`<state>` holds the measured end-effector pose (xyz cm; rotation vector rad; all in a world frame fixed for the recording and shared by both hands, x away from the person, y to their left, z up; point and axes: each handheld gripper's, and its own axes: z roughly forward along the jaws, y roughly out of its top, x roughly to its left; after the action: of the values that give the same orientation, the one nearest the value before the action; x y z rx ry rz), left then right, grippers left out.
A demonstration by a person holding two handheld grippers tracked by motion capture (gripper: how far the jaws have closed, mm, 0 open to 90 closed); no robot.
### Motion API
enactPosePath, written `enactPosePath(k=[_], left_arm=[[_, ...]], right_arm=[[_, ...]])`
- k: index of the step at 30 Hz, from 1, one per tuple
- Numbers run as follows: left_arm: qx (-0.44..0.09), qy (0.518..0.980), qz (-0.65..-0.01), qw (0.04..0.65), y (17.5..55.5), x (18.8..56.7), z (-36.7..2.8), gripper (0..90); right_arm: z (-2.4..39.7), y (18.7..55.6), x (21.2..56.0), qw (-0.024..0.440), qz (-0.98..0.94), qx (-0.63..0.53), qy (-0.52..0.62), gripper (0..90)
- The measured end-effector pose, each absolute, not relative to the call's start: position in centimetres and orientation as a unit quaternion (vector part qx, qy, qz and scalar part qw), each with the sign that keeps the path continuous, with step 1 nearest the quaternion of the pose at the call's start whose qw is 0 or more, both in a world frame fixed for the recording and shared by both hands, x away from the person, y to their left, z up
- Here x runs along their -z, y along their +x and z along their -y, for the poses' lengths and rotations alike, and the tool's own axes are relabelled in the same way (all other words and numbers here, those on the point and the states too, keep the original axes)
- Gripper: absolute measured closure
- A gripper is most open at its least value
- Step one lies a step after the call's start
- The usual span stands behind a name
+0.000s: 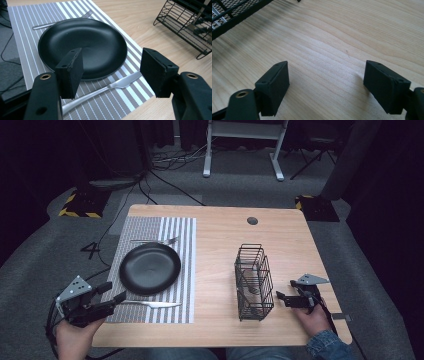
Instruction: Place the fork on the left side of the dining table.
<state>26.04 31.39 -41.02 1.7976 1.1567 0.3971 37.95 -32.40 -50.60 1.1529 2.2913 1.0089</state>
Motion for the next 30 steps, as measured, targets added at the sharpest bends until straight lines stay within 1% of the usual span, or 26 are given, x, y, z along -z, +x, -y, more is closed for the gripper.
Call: enactPosePath(k=[4, 13, 20, 23, 24, 30], left_arm=[[-0.159, 0.737, -0.471, 0.458, 25.5, 41.9, -31.2, 35.2], [-0.136, 0.753, -0.460, 0.449, 25.6, 44.0, -30.1, 34.2], [-0.132, 0.776, -0.455, 0.416, 25.8, 46.2, -29.2, 34.0], [-0.129, 0.780, -0.455, 0.410, 25.9, 46.7, -29.0, 34.0], [-0.118, 0.784, -0.453, 0.409, 26.0, 47.2, -28.9, 34.0], [-0.101, 0.792, -0.443, 0.408, 26.3, 48.6, -28.5, 34.2]], right_arm=[[32.4, 37.9, 50.6, 0.191, -0.816, -0.359, 0.410, 20.8], [32.4, 37.9, 50.6, 0.192, -0.816, -0.359, 0.410, 20.8], [32.4, 37.9, 50.6, 0.192, -0.816, -0.359, 0.410, 20.8], [32.4, 37.9, 50.6, 0.192, -0.816, -0.359, 0.410, 20.8], [32.4, 37.9, 50.6, 0.191, -0.816, -0.359, 0.410, 20.8], [32.4, 37.9, 50.6, 0.192, -0.816, -0.359, 0.410, 20.8]])
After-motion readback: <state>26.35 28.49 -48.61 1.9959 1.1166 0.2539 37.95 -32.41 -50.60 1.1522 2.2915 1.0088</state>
